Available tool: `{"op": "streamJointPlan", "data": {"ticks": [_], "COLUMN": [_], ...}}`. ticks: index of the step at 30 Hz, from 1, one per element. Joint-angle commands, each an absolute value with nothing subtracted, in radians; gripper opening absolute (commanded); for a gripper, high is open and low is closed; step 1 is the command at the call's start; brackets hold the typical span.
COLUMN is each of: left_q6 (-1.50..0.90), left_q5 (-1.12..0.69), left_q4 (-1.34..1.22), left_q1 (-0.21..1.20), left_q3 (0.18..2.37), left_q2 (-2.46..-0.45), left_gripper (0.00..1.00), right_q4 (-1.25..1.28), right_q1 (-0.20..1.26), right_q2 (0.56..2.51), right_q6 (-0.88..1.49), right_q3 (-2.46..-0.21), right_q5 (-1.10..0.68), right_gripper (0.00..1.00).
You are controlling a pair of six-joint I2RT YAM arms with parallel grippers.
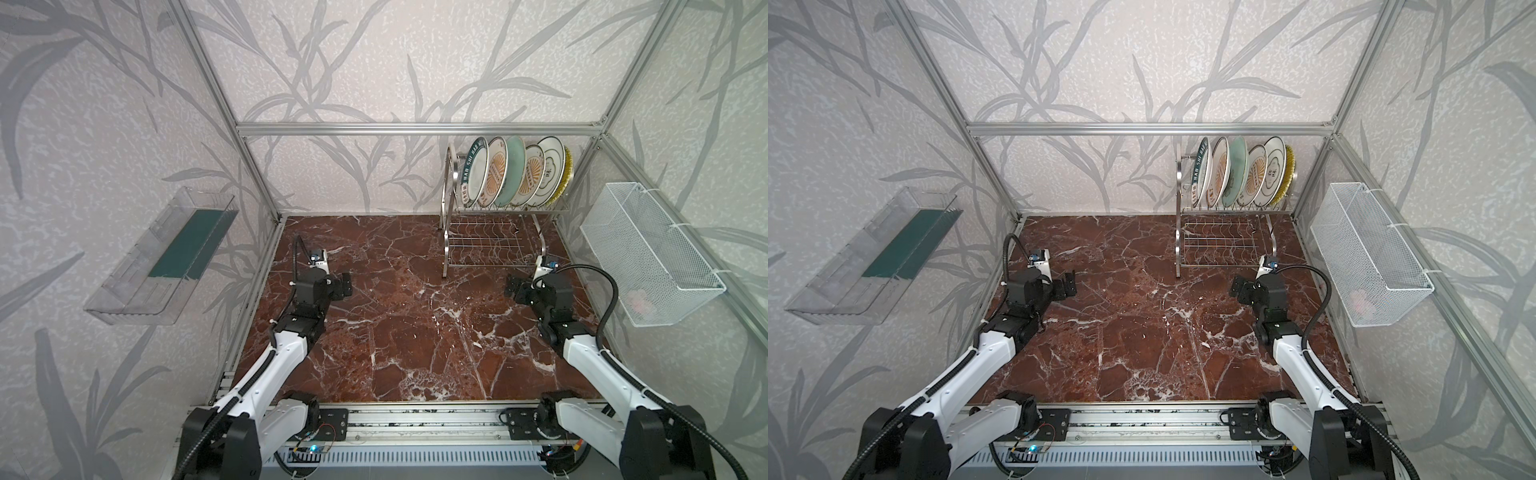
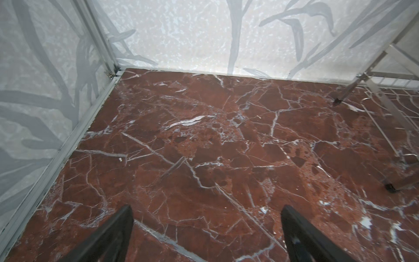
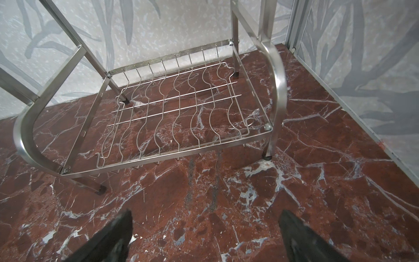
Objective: Load plates into a dish rack
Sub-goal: Reset both arms
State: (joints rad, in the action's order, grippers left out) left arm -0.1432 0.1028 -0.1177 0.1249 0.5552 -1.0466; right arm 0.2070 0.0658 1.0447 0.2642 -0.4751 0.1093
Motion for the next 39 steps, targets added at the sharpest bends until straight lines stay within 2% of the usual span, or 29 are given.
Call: {"op": "streamJointPlan", "data": {"ticks": [1,12,16,19,23,25,39], "left_q6": [-0.096,-0.124,-0.14,-0.158,-0.175,-0.166,-0.178], "left_q5": [0.017,-0.152,-0.212,-0.229,-0.343,-0.432,-0.467], "left_q4": [-0.238,-0.646,-0.838,-0.886,-1.028,-1.013,-1.091], "left_q1": [0.048,-0.145,-0.182,-0.207,-0.24,-0.259,-0.273], "left_q3": [0.524,0.384,0.338,0.337,0.331,0.336,0.315], "left_q2": [-1.062,-1.255,-1.35,-1.392,-1.51,-1.51,-1.527], "left_gripper": [0.99,0.99,0.99,0.99,0.99,0.99,0.99], "right_q4": [0.28,0.351,0.389,0.415,0.465,0.464,0.665], "right_q1": [0.052,0.025,0.021,0.019,0.018,0.019,0.018], "right_q2": [1.045,1.04,1.044,1.05,1.055,1.058,1.112], "right_q6": [0.24,0.201,0.183,0.172,0.16,0.152,0.077], "right_q3": [-0.459,-0.428,-0.412,-0.402,-0.376,-0.376,-0.308], "right_q5": [0.137,0.173,0.187,0.199,0.207,0.208,0.215], "right_gripper": [0.99,0.99,0.99,0.99,0.99,0.99,0.99]}}
